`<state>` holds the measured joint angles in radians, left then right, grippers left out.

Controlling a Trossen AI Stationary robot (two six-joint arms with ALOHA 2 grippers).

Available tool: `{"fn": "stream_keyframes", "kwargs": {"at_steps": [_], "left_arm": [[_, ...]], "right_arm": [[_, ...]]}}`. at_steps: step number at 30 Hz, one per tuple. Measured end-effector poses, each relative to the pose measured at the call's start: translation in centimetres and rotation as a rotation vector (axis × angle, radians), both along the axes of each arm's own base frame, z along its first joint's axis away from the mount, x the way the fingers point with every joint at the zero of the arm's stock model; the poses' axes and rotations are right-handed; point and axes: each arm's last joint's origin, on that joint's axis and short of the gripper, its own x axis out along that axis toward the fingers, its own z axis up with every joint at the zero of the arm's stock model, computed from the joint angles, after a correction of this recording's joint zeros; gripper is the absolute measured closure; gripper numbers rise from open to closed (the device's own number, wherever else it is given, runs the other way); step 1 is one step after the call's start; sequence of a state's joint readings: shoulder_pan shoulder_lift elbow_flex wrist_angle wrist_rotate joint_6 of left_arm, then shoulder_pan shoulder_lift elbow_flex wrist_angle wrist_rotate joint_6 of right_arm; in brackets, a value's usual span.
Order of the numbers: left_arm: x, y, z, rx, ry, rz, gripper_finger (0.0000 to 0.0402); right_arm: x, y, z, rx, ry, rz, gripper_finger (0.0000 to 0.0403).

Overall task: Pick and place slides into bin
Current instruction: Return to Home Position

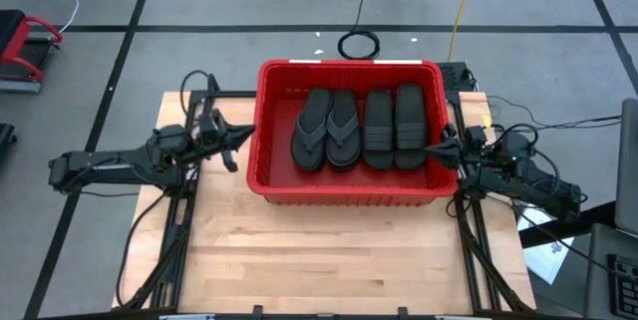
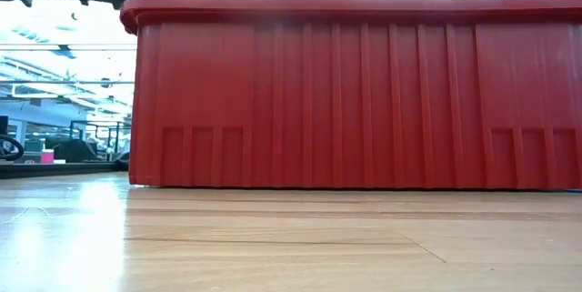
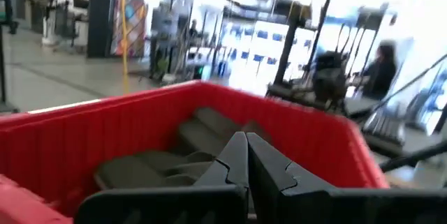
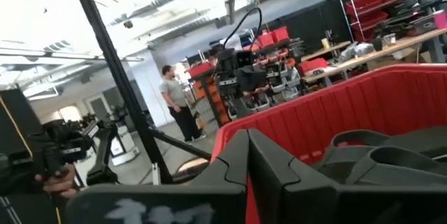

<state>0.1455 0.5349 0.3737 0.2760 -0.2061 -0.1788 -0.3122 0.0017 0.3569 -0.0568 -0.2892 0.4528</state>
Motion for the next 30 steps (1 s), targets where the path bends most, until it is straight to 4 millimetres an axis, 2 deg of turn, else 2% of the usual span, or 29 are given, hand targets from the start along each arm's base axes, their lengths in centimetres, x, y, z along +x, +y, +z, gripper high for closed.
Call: {"fn": "stream_keyframes", "kwargs": {"at_steps": [5, 10, 15, 19, 22, 30], "left_arm": [[-0.2, -0.4, -1.4, -0.007, -0.204, -0.040, 0.0401], [-0.7, -0.7, -2.5, -0.064, -0.244, -0.069, 0.0401], [-0.9, -1.2, -0.3, 0.015, -0.237, -0.082, 0.0401], [-1.0, -1.3, 1.4, 0.062, -0.131, -0.086, 0.0401], [-0.9, -1.3, 1.3, 0.046, -0.046, -0.085, 0.0401], [-0.7, -1.4, 1.2, -0.021, -0.052, -0.115, 0.0401]], "right_arm": [[0.1, 0.0, -0.3, -0.017, 0.035, -0.011, 0.0403], [0.1, -0.1, -0.5, -0.009, 0.049, -0.037, 0.0403], [0.1, -0.2, -0.3, -0.017, 0.034, -0.064, 0.0403], [0.0, -0.2, -0.2, -0.035, 0.020, -0.067, 0.0403], [0.0, -0.2, -0.2, -0.035, 0.021, -0.064, 0.0403], [0.0, -0.2, -0.3, -0.059, 0.028, -0.069, 0.0403]]}}
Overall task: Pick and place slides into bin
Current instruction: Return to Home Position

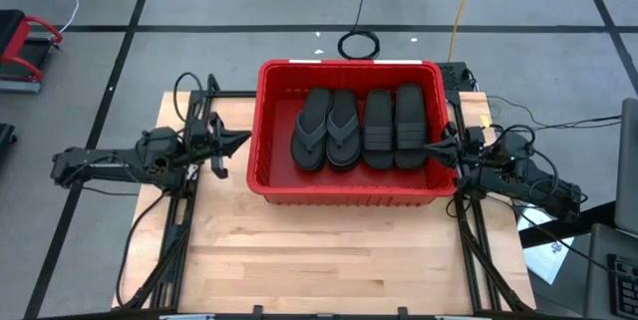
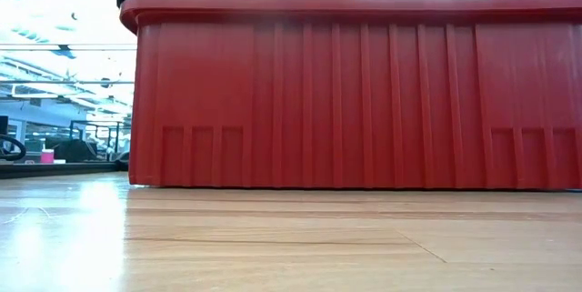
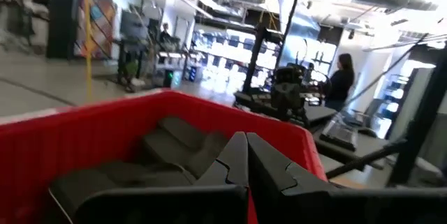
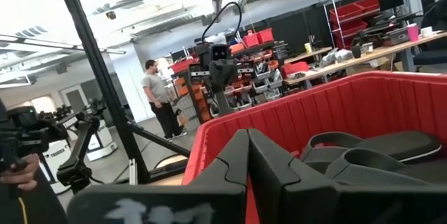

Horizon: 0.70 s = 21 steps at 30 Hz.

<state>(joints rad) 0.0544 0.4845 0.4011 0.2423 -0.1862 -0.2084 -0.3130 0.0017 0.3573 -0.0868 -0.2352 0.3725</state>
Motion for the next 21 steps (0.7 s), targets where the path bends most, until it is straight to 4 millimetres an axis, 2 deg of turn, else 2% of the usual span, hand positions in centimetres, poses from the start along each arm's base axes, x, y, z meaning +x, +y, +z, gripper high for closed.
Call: {"fn": "stream_keyframes", "kwargs": {"at_steps": [6, 11, 21], "left_arm": [[0.44, -0.08, -0.88, -0.115, 0.063, -0.051, 0.0401], [0.43, -0.09, -0.84, -0.186, 0.043, -0.060, 0.0397], [0.45, -0.13, -0.86, -0.189, 0.045, -0.077, 0.0396]], "right_arm": [[0.00, 0.00, 0.00, -0.018, 0.001, -0.003, 0.0403], [-0.01, 0.01, 0.04, -0.020, -0.003, -0.002, 0.0403], [-0.01, 0.01, 0.04, -0.020, -0.003, -0.002, 0.0403]]}}
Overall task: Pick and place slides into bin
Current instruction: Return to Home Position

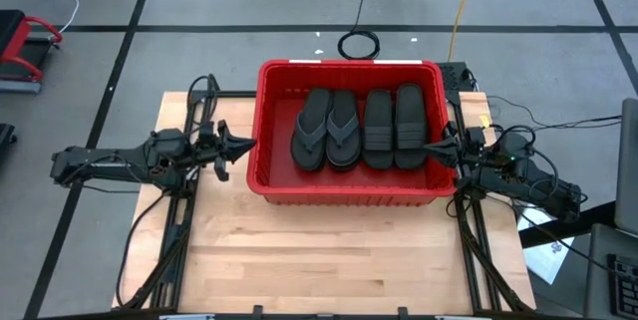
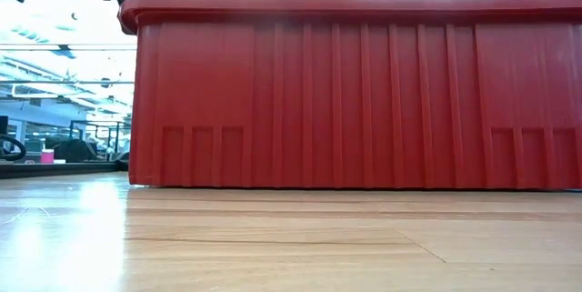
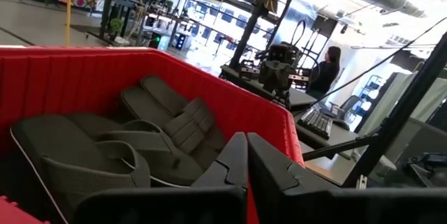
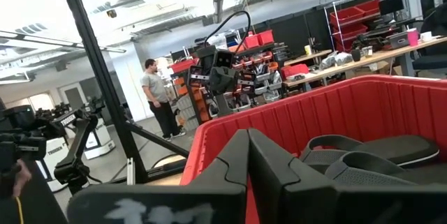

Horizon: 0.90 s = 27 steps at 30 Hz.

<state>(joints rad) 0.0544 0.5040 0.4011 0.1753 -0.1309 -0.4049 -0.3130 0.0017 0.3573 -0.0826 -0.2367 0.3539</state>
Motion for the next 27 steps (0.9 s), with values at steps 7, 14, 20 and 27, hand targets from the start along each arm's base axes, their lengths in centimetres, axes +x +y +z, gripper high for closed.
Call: {"fn": "stream_keyframes", "kwargs": {"at_steps": [7, 14, 20, 27], "left_arm": [[0.00, 0.00, 0.01, 0.013, 0.002, 0.001, 0.0393], [0.00, 0.00, 0.01, 0.015, 0.002, 0.001, 0.0381], [0.00, 0.00, 0.01, 0.017, 0.003, 0.001, 0.0380], [0.00, 0.00, 0.01, 0.017, 0.002, 0.001, 0.0380]], "right_arm": [[0.01, 0.00, 0.00, 0.000, 0.000, 0.000, 0.0403], [0.01, 0.00, -0.01, 0.000, 0.001, 0.001, 0.0403], [0.01, 0.00, -0.01, 0.000, 0.001, 0.001, 0.0403], [0.01, 0.00, -0.01, 0.000, 0.001, 0.001, 0.0403]]}}
